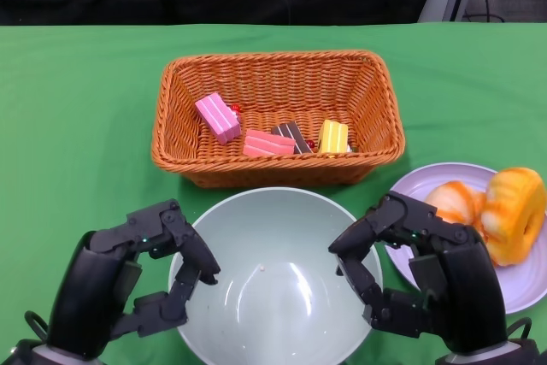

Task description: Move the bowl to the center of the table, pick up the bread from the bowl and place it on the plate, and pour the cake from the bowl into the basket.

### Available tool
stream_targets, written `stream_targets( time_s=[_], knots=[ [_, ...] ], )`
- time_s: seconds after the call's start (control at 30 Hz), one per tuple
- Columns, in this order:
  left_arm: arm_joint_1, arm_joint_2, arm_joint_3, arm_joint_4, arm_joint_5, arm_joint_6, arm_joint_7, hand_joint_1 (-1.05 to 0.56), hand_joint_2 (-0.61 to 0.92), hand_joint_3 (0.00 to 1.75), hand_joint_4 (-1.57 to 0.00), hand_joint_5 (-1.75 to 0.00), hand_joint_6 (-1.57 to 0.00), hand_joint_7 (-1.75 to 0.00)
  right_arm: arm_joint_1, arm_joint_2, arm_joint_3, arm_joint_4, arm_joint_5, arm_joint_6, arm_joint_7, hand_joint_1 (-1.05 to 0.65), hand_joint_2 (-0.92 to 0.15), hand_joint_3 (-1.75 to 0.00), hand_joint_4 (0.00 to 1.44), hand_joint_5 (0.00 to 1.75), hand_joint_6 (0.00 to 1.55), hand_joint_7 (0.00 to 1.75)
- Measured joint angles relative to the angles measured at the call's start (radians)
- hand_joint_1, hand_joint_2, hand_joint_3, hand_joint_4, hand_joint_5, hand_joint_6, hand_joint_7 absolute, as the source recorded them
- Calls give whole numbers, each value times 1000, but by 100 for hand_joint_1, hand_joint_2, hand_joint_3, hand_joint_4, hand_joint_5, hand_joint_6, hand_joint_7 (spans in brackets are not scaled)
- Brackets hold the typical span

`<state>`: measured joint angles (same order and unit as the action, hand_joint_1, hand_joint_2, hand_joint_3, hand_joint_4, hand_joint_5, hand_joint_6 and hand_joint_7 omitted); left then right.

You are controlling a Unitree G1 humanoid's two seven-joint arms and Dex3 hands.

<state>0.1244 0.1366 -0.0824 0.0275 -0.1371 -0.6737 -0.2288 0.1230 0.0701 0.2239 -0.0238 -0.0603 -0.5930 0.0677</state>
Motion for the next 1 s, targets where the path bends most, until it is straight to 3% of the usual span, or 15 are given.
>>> stream_targets(
  time_s=[0.4,0.63,0.8,1.0],
  knots=[
    [9,-5,-2,-50,-20,80,-43,3,63,105,-75,-153,-75,-144,3,0,5,-12,5,18,20,-31,-52,-91,82,145,81,116],
    [10,-19,-2,-88,-18,134,-43,3,60,113,-77,-154,-76,-142,0,-8,4,-12,20,30,50,-34,-60,-75,84,142,83,114],
    [9,-21,-3,-89,-30,177,-66,2,63,104,-76,-155,-74,-143,-2,-8,3,6,6,32,49,-29,-55,-89,84,141,82,112],
    [1,-32,1,-88,-34,183,-70,1,65,103,-78,-155,-74,-143,-17,-11,-1,20,7,32,60,-34,-56,-83,84,141,83,111]
  ],
)
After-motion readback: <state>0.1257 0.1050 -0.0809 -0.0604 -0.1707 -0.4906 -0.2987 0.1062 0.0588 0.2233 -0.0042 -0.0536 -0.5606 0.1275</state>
